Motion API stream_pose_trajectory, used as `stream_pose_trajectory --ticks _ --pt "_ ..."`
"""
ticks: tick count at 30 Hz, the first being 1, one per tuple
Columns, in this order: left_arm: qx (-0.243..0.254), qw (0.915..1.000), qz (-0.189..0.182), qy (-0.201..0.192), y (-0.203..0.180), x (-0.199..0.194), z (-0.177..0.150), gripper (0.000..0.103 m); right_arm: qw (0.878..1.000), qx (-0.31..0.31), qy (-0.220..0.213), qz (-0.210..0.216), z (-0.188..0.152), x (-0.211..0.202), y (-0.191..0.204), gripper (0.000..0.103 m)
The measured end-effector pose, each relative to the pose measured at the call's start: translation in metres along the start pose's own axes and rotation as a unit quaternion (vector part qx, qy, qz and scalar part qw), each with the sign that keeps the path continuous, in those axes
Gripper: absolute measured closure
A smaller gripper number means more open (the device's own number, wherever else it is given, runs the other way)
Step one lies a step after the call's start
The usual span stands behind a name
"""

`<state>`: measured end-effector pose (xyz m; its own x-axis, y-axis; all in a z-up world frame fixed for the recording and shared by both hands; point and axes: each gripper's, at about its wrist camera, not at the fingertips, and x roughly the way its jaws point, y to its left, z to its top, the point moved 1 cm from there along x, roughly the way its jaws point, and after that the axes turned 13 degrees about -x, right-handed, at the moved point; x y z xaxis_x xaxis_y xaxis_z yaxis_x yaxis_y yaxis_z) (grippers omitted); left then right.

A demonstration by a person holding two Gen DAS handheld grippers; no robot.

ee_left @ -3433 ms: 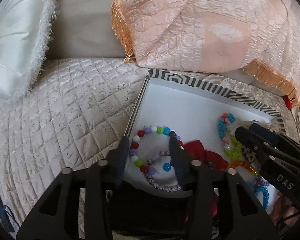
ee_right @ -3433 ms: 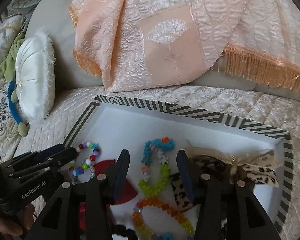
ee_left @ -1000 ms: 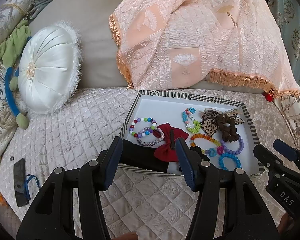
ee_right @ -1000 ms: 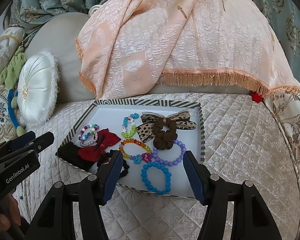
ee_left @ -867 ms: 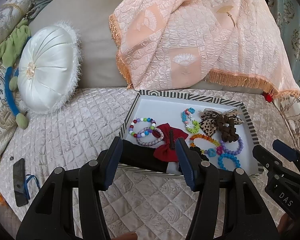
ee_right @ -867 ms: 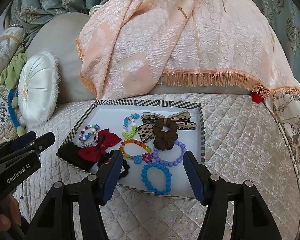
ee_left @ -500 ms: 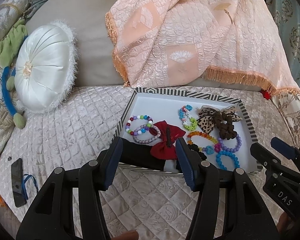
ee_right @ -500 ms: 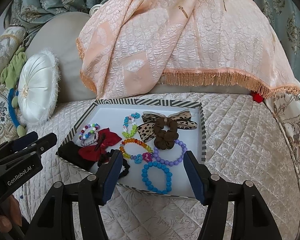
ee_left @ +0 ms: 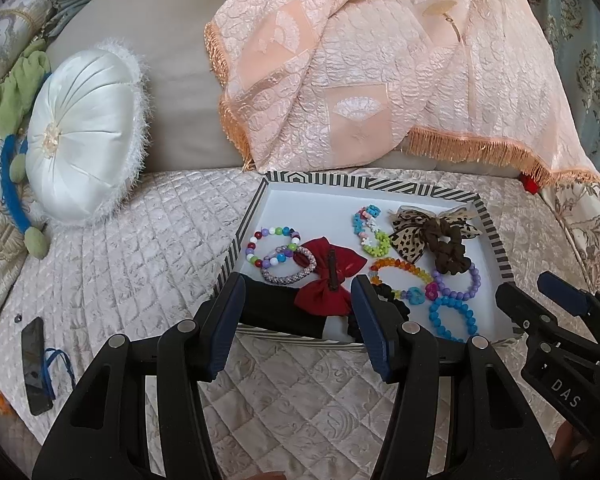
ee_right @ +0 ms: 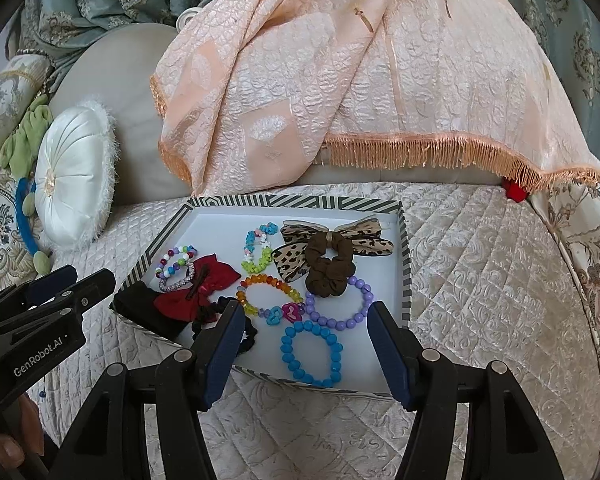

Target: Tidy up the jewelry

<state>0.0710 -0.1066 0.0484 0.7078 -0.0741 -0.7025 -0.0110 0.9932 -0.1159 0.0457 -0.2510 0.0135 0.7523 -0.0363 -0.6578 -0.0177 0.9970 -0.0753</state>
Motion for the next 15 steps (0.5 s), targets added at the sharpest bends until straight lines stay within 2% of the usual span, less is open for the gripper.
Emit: stream_pose_trajectory --ticks 15 --pt "-0.003 1.0 -0.008 0.003 0.0001 0.0021 -0.0015 0.048 1.0 -0.001 0.003 0.002 -0.0013 0.0026 0.0008 0.041"
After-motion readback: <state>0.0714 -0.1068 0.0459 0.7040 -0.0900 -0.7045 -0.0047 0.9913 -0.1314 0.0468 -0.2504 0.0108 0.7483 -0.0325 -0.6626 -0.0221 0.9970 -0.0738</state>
